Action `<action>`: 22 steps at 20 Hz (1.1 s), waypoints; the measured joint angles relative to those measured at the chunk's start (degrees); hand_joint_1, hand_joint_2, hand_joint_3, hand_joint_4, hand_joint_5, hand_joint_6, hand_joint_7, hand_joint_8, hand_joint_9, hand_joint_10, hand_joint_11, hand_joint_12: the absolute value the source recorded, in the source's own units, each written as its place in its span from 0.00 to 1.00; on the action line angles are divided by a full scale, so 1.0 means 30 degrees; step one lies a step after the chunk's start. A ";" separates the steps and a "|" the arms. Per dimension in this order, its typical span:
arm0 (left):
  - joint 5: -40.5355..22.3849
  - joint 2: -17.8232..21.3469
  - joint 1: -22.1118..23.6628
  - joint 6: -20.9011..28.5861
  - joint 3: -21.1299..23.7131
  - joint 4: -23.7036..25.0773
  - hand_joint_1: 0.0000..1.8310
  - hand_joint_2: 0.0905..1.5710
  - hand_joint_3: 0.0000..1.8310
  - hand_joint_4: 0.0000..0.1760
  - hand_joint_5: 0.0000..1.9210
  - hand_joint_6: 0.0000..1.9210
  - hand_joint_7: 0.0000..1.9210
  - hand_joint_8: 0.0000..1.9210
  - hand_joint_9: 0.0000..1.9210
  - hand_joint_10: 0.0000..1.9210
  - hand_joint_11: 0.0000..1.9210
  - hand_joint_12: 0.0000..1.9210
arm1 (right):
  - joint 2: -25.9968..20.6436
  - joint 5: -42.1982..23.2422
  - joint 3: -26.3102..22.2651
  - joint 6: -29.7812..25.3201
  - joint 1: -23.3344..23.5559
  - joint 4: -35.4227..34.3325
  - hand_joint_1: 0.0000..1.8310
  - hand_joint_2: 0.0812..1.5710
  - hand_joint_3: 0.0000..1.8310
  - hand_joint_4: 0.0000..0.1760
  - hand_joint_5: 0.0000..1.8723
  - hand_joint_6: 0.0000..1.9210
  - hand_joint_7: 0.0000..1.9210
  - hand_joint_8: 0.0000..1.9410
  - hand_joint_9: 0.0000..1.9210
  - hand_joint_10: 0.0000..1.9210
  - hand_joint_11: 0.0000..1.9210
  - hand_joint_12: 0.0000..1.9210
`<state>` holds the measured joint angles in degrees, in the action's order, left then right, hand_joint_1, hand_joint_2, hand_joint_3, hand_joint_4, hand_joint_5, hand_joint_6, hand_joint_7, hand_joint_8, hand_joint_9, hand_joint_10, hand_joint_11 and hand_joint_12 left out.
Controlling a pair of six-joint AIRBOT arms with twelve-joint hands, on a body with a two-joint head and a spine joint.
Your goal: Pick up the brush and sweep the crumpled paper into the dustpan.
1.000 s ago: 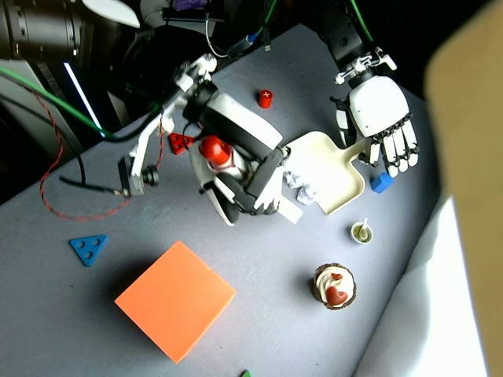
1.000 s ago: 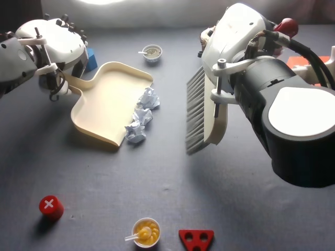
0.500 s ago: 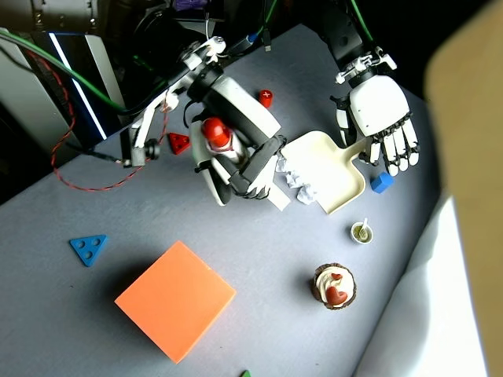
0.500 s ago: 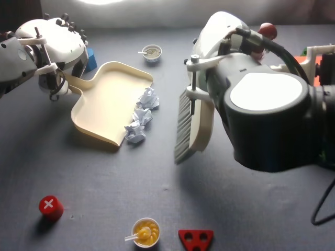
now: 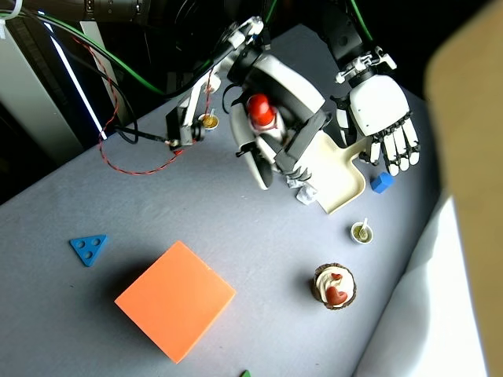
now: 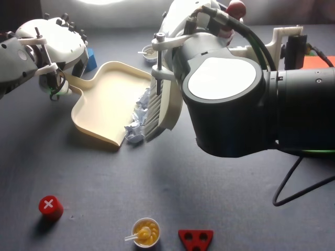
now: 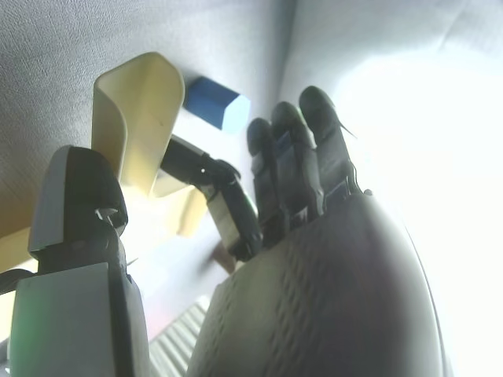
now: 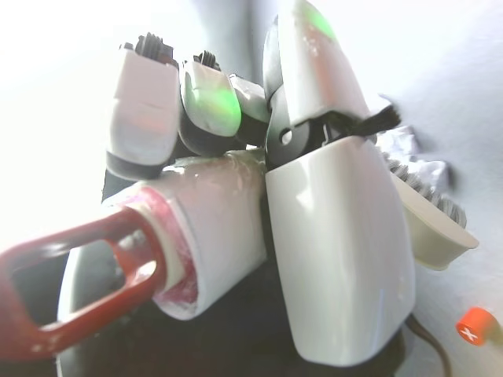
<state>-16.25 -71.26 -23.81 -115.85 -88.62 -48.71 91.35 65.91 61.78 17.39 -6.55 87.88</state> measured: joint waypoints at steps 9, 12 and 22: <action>-0.0007 0.0000 -0.0022 0.0000 0.0000 0.0000 0.59 0.71 0.00 0.00 0.48 0.56 0.16 0.00 0.11 0.00 0.00 0.20 | 0.0386 0.0175 0.0801 0.0393 -0.0670 -0.0437 0.89 0.76 0.00 0.78 0.47 1.00 0.54 1.00 0.66 1.00 0.77 1.00; -0.0029 0.0000 -0.0022 0.0007 0.0000 -0.0022 0.60 0.70 0.00 0.00 0.49 0.53 0.16 0.00 0.11 0.00 0.01 0.20 | 0.0794 0.0240 0.1690 0.0255 -0.0874 -0.0940 0.89 0.74 0.00 0.84 0.50 1.00 0.53 1.00 0.68 1.00 0.79 1.00; -0.0044 0.0000 -0.0022 0.0007 0.0000 -0.0058 0.60 0.70 0.00 0.00 0.50 0.53 0.16 0.00 0.11 0.00 0.00 0.22 | 0.1508 0.0350 0.2295 0.0051 -0.0882 -0.1311 0.88 0.77 0.00 1.00 0.47 1.00 0.51 1.00 0.66 1.00 0.78 1.00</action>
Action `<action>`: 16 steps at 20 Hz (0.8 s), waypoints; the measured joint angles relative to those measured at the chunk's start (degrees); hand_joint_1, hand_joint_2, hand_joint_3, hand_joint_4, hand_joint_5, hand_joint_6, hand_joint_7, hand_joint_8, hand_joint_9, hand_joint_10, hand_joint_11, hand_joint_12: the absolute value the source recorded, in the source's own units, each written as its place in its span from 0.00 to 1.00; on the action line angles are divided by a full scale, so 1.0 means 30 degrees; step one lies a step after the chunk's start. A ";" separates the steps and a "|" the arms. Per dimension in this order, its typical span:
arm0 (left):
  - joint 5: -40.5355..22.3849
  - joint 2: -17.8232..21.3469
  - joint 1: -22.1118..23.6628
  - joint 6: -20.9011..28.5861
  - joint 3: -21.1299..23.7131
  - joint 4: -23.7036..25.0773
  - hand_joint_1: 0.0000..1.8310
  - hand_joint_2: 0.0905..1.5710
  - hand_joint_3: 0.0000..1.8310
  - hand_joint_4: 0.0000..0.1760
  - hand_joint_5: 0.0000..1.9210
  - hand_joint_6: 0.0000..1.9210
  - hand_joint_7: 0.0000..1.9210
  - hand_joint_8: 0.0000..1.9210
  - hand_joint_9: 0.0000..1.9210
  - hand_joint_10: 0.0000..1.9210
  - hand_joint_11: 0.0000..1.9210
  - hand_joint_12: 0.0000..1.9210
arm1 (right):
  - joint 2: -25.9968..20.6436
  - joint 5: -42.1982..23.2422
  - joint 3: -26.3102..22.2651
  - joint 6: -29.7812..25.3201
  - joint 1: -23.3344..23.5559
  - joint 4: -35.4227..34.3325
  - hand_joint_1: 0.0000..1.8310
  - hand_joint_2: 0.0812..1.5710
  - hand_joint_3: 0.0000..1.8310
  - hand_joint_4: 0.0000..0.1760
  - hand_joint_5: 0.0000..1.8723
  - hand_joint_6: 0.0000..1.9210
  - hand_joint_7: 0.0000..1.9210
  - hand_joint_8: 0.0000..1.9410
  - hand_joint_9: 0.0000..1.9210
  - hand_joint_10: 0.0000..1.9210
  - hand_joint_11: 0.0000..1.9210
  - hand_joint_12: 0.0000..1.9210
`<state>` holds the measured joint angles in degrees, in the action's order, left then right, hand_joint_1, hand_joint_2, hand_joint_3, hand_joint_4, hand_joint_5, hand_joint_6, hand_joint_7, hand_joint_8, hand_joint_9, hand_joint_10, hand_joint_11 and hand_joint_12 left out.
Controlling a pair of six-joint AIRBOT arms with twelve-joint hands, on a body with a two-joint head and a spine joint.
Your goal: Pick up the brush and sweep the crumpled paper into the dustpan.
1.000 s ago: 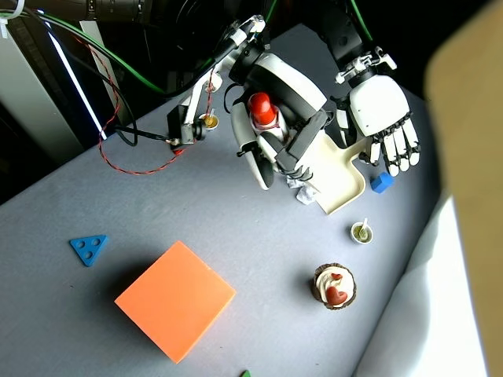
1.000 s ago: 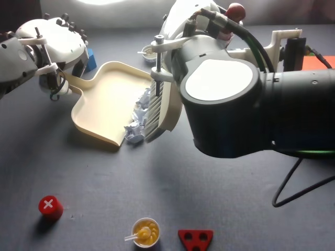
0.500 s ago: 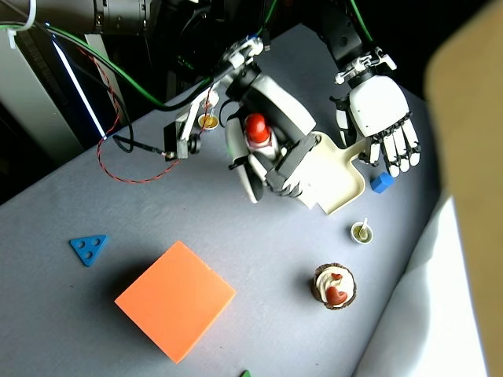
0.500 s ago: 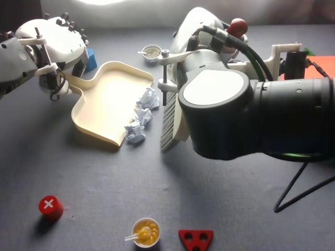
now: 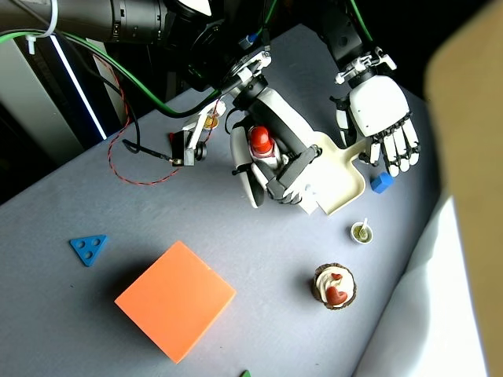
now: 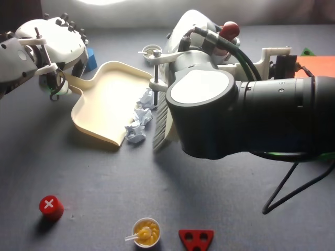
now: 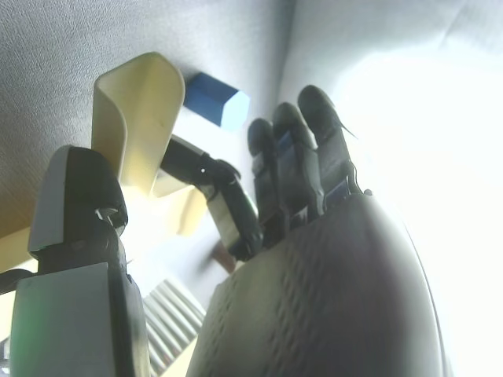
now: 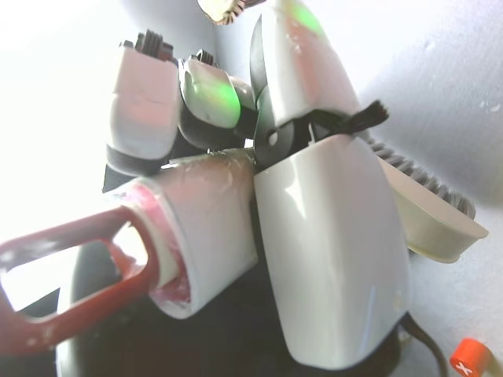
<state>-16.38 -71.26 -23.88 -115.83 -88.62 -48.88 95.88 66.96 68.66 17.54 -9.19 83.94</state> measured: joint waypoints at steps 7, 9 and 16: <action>-0.0080 0.0000 0.0000 0.0000 0.0000 -0.0007 0.60 0.70 0.00 0.00 0.50 0.53 0.17 0.00 0.13 0.00 0.01 0.24 | 0.0350 0.0058 0.0831 -0.0437 -0.0138 -0.0699 0.89 0.75 0.00 0.95 0.48 1.00 0.50 1.00 0.66 1.00 0.77 1.00; -0.0087 0.0000 0.0000 0.0000 0.0000 -0.0015 0.59 0.71 0.00 0.00 0.49 0.55 0.16 0.00 0.11 0.00 0.00 0.22 | 0.0474 -0.0197 0.1056 -0.0903 -0.0131 -0.0699 0.90 0.75 0.00 0.94 0.48 1.00 0.50 1.00 0.65 1.00 0.77 1.00; -0.0168 0.0000 -0.0051 0.0000 0.0000 -0.0051 0.60 0.70 0.00 0.00 0.50 0.53 0.17 0.00 0.13 0.00 0.00 0.23 | 0.0692 -0.1100 0.1668 -0.2208 -0.0131 -0.0583 0.89 0.76 0.00 0.89 0.49 1.00 0.52 1.00 0.67 1.00 0.78 1.00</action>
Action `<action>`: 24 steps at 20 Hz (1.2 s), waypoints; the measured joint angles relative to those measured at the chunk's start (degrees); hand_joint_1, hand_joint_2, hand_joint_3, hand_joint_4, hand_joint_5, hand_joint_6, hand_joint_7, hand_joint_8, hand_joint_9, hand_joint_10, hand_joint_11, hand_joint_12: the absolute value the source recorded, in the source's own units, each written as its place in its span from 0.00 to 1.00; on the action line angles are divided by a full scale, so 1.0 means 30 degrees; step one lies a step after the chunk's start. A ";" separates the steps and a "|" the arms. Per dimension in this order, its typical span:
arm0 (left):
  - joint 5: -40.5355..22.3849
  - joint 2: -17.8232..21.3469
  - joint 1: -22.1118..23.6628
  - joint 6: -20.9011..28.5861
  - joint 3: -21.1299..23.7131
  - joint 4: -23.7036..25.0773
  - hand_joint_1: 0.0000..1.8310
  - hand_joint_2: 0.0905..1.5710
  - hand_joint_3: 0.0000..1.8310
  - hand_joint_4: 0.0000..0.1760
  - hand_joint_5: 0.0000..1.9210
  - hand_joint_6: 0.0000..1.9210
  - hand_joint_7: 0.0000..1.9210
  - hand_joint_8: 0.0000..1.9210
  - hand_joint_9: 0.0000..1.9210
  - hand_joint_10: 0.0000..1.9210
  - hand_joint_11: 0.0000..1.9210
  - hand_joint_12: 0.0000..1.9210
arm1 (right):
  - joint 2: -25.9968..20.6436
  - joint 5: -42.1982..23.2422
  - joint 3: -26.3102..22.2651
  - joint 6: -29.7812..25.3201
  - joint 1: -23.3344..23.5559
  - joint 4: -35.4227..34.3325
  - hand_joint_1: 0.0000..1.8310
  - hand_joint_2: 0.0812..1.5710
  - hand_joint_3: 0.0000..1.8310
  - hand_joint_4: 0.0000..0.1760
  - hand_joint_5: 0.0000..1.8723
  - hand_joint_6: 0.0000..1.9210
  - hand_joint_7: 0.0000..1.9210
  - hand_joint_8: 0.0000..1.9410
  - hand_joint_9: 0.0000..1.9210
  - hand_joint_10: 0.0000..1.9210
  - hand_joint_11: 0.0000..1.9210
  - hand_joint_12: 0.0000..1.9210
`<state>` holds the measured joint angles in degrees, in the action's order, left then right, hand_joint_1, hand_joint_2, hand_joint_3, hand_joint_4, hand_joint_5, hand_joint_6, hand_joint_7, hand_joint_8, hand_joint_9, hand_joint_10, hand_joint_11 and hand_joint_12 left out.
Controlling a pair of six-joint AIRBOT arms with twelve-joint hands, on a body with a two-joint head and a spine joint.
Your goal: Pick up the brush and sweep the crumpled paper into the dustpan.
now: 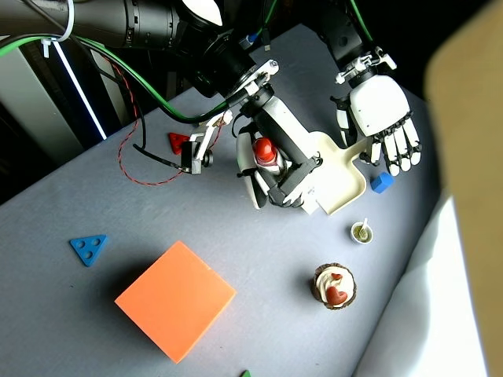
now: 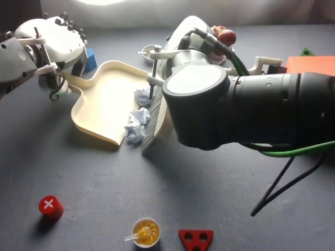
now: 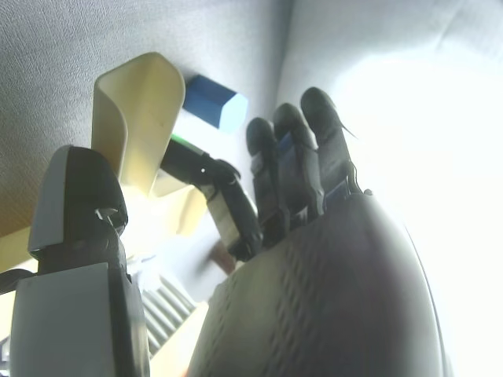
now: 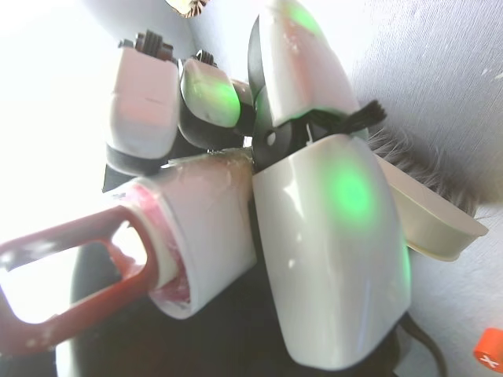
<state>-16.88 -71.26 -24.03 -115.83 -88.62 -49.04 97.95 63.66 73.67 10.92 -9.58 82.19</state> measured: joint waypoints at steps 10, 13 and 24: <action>-0.0124 0.0000 -0.0073 0.0000 0.0000 -0.0102 0.60 0.70 0.00 0.00 0.50 0.52 0.17 0.00 0.13 0.00 0.00 0.27 | 0.0437 -0.1887 0.1035 -0.2222 -0.0007 0.0765 0.90 0.76 0.00 0.71 0.49 1.00 0.50 1.00 0.65 1.00 0.77 1.00; -0.0131 0.0000 -0.0066 0.0000 0.0000 -0.0117 0.60 0.70 0.00 0.00 0.50 0.52 0.18 0.00 0.13 0.00 0.01 0.28 | 0.0532 -0.2149 0.1246 -0.3395 -0.0168 0.1836 0.89 0.76 0.00 0.66 0.48 1.00 0.50 1.00 0.66 1.00 0.78 1.00; -0.0182 0.0000 -0.0109 0.0000 0.0000 -0.0350 0.61 0.70 0.00 0.00 0.51 0.52 0.17 0.00 0.13 0.00 0.00 0.26 | -0.0415 -0.2630 0.1115 -0.6615 -0.0255 0.4146 0.90 0.76 0.00 0.65 0.48 1.00 0.51 1.00 0.67 1.00 0.78 1.00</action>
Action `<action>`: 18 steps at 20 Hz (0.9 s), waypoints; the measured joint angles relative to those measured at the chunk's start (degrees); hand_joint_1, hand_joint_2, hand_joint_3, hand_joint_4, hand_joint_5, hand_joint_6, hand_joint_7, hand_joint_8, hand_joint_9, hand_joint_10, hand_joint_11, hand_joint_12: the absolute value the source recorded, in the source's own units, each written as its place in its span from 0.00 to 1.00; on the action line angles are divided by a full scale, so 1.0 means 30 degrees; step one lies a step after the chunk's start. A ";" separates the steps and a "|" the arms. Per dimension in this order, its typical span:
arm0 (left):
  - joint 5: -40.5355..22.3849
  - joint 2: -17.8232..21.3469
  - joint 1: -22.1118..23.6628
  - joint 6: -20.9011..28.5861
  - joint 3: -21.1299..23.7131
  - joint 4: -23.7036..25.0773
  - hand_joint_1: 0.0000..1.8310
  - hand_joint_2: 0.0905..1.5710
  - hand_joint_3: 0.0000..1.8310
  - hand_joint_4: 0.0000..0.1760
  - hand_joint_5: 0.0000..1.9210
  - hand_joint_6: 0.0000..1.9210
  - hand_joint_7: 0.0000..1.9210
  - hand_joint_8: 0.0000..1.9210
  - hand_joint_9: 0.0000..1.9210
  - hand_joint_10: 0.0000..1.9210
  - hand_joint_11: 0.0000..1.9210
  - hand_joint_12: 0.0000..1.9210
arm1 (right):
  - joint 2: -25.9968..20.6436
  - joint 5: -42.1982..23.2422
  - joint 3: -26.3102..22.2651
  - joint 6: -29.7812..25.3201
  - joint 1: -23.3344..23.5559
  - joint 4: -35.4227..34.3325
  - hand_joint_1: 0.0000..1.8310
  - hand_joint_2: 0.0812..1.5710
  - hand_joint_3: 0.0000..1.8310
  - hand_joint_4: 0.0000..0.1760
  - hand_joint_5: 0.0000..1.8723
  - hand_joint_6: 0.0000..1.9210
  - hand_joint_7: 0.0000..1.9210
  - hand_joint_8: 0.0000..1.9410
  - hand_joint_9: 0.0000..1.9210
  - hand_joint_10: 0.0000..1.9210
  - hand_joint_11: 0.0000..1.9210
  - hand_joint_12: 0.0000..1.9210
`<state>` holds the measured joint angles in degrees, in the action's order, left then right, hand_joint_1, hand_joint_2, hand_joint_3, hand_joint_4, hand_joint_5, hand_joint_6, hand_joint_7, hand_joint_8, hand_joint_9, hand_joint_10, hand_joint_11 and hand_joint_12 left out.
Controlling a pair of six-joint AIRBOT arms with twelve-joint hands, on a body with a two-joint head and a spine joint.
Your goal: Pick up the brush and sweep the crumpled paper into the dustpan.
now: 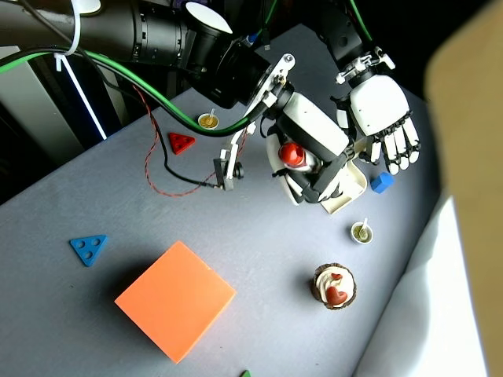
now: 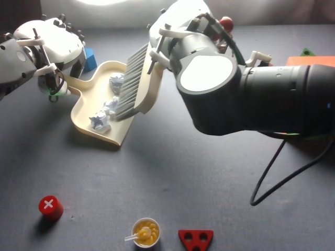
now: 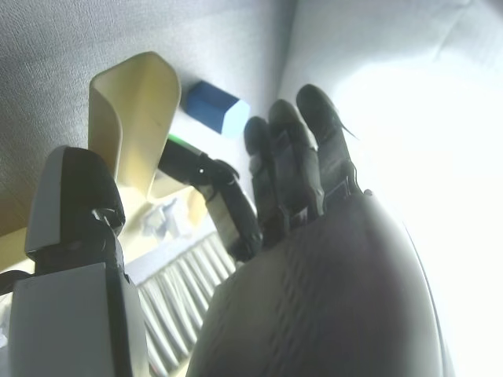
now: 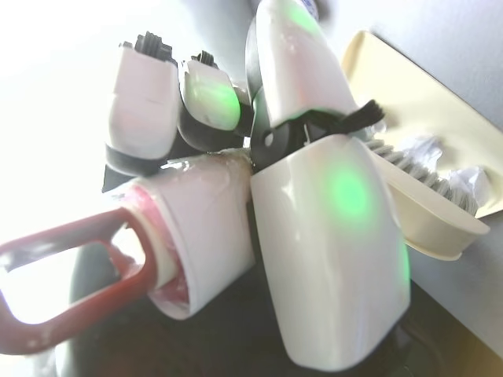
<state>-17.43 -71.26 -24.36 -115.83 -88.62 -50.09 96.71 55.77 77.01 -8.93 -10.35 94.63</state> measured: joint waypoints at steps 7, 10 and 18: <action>-0.0044 0.0000 -0.0058 0.0000 0.0000 -0.0036 0.60 0.70 0.00 0.00 0.51 0.52 0.17 0.00 0.14 0.00 0.01 0.26 | -0.0240 -0.0240 -0.0328 0.0000 0.0007 0.0058 0.89 0.76 0.00 0.65 0.47 1.00 0.52 1.00 0.68 1.00 0.78 1.00; -0.0051 0.0000 -0.0058 0.0007 0.0000 -0.0036 0.61 0.69 0.00 0.00 0.51 0.51 0.17 0.00 0.14 0.00 0.01 0.26 | -0.0940 -0.0663 -0.0838 -0.0969 0.0160 0.0015 0.89 0.76 0.00 0.67 0.47 1.00 0.50 1.00 0.67 1.00 0.78 1.00; -0.0066 -0.0007 -0.0058 0.0007 0.0000 -0.0109 0.60 0.70 0.00 0.00 0.50 0.52 0.17 0.00 0.13 0.00 0.00 0.26 | -0.5319 -0.4779 -0.3708 -0.5508 0.0699 0.3249 0.89 0.76 0.00 0.62 0.47 1.00 0.50 1.00 0.67 1.00 0.78 1.00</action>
<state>-17.63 -71.29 -24.53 -115.81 -88.62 -50.41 80.75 41.43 65.89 -25.45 -8.25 104.38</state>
